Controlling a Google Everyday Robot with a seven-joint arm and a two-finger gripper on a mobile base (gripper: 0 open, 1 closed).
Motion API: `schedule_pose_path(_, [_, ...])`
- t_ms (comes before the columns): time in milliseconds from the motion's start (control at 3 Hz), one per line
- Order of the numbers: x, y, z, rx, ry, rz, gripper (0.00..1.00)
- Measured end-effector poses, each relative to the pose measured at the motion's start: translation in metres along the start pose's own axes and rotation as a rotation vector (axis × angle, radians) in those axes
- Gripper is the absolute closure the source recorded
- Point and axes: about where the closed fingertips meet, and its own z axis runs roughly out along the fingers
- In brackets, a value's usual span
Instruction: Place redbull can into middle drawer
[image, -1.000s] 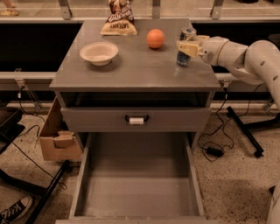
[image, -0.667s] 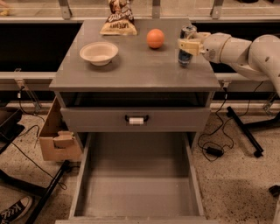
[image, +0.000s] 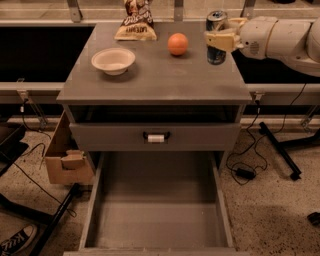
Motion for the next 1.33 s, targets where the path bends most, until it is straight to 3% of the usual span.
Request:
schedule_pose_path(333, [-0.027,0.031,-0.015,-0.044,-0.011,-0.017,1.0])
schedule_pose_path(667, [-0.037,0.069,-0.027,-0.105,-0.032,0.011,1.0])
schedule_pose_path(1000, [-0.043,0.111,-0.043,-0.141,-0.038,0.017,1.0])
schedule_pose_path(1333, [-0.026,0.145,-0.048,-0.161,0.009,-0.046,1.0])
